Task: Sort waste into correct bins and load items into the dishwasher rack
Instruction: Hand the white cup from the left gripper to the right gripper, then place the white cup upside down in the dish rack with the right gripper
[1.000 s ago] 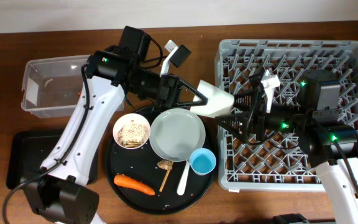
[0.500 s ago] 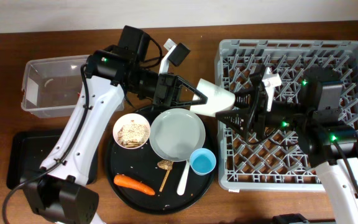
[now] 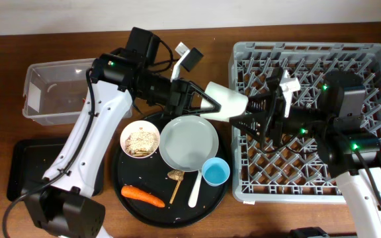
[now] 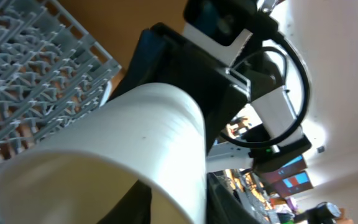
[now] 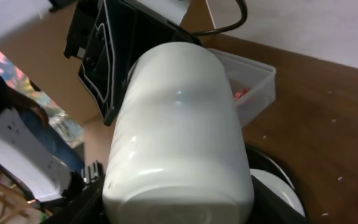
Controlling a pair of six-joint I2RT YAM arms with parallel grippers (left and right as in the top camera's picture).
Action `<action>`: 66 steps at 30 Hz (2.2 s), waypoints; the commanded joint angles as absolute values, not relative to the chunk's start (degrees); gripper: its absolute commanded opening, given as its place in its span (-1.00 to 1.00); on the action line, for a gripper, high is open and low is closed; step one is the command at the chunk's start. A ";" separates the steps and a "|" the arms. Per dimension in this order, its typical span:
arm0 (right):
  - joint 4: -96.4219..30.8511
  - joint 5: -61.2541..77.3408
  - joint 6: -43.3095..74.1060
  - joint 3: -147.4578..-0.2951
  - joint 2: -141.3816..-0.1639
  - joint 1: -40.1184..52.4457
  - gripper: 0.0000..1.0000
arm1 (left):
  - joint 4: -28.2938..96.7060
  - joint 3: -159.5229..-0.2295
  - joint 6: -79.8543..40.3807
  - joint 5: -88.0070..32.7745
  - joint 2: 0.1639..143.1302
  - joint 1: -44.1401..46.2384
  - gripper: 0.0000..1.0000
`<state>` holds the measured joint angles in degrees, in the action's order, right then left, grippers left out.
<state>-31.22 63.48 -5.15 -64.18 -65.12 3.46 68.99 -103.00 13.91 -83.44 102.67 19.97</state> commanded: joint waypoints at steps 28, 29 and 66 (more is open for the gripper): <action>-51.77 16.62 -5.50 -79.29 -64.99 3.66 -0.28 | 82.91 -104.20 14.22 -37.71 103.07 6.50 0.15; -53.82 13.26 -5.06 -80.95 -64.99 3.66 -0.28 | 83.61 -104.20 14.22 -34.85 103.07 6.42 0.15; -69.91 -5.21 6.55 -88.62 -96.57 -38.65 -0.44 | 87.88 -104.18 -11.35 4.32 103.07 3.60 0.26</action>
<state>-70.19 -4.10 5.56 -87.57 -94.00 -38.59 87.85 -103.20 -10.57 3.51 102.67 3.73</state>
